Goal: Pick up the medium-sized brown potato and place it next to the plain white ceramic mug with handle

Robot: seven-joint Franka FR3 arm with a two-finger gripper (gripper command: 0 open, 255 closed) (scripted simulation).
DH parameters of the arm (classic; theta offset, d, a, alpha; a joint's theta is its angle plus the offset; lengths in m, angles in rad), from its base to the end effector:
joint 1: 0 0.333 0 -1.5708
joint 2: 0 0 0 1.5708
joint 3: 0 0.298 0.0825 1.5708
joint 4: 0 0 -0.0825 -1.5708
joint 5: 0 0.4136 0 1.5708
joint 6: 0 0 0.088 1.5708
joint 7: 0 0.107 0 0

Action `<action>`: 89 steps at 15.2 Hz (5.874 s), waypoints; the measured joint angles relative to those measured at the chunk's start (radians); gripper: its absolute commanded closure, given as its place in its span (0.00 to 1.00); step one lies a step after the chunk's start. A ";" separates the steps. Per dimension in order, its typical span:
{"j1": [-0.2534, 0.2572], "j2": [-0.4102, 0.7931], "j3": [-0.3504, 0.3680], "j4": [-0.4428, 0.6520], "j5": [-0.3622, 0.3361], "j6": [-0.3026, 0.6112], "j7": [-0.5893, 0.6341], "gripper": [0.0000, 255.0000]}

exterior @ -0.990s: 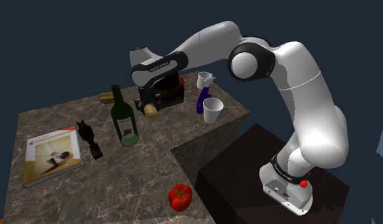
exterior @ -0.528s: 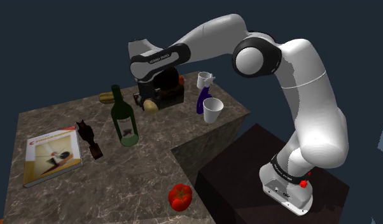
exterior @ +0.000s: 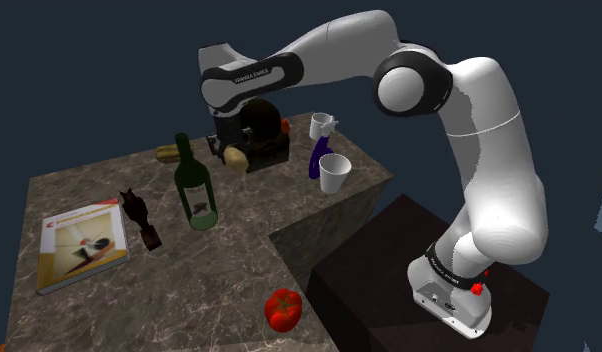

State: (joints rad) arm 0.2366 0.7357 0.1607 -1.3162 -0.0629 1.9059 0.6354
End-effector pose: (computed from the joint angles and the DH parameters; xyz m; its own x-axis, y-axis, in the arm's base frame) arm 0.6907 0.2598 0.2664 0.9594 -0.2447 -0.1406 -0.2415 -0.9696 0.0396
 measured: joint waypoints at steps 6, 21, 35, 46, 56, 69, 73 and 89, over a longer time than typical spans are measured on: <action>-0.002 -0.033 0.003 0.030 0.004 -0.062 -0.001 1.00; -0.147 -0.203 -0.030 -0.170 0.021 -0.036 -0.165 1.00; -0.354 -0.291 -0.113 -0.300 0.026 0.008 -0.444 1.00; -0.509 -0.243 -0.181 -0.221 0.025 -0.015 -0.663 1.00; -0.555 -0.169 -0.198 -0.206 0.026 0.045 -0.723 1.00; -0.557 -0.086 -0.197 -0.250 0.026 0.173 -0.719 1.00; -0.556 -0.053 -0.196 -0.256 0.026 0.211 -0.716 1.00; -0.557 0.005 -0.196 -0.254 0.026 0.268 -0.714 0.00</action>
State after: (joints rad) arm -0.3205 0.7406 -0.0353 -1.5705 -0.0364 2.1738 -0.0785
